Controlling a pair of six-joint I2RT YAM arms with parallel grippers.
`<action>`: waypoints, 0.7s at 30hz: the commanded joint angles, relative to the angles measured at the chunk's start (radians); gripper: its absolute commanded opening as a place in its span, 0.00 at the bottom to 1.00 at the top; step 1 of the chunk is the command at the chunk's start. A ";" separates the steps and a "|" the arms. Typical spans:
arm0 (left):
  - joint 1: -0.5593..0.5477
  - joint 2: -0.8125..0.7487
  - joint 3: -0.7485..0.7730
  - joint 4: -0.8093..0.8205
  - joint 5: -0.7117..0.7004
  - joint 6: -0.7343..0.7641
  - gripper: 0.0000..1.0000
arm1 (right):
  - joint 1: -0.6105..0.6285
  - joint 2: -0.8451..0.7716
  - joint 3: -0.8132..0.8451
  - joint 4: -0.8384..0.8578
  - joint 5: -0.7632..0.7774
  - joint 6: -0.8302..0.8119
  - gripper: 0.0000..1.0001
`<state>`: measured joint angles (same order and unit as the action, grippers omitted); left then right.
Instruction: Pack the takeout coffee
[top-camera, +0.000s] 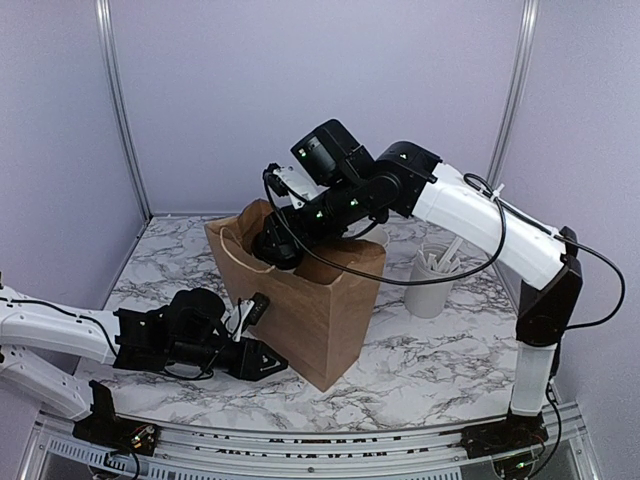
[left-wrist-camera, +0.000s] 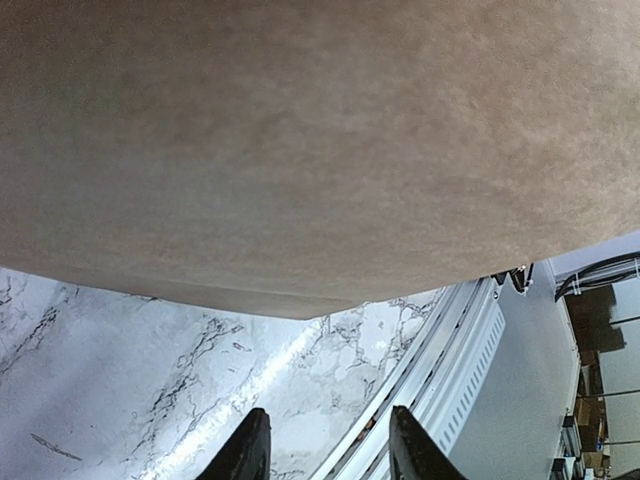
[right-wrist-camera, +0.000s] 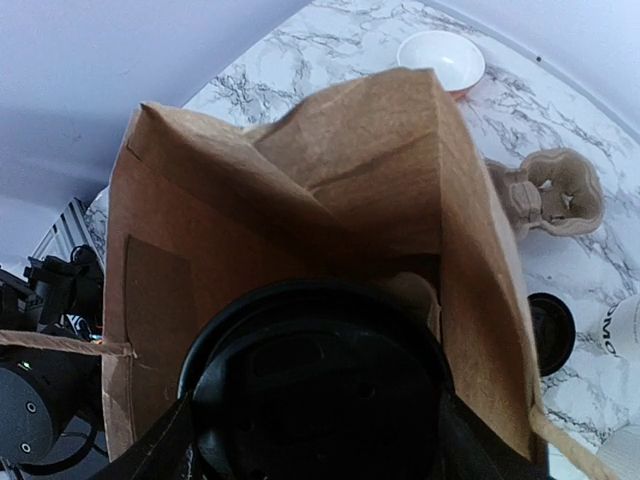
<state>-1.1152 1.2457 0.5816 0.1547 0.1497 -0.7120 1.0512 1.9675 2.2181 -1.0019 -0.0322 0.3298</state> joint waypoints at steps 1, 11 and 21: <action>-0.006 -0.008 0.035 0.005 0.001 0.017 0.41 | 0.003 -0.057 -0.040 -0.009 -0.018 0.036 0.50; -0.006 -0.085 0.048 -0.090 -0.069 0.025 0.41 | 0.001 -0.051 -0.027 -0.117 0.039 -0.007 0.51; -0.003 -0.317 0.135 -0.363 -0.304 0.014 0.41 | 0.009 -0.019 -0.004 -0.193 0.035 -0.058 0.51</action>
<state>-1.1183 1.0039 0.6544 -0.0452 -0.0120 -0.6971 1.0512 1.9450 2.1780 -1.1526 -0.0051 0.3046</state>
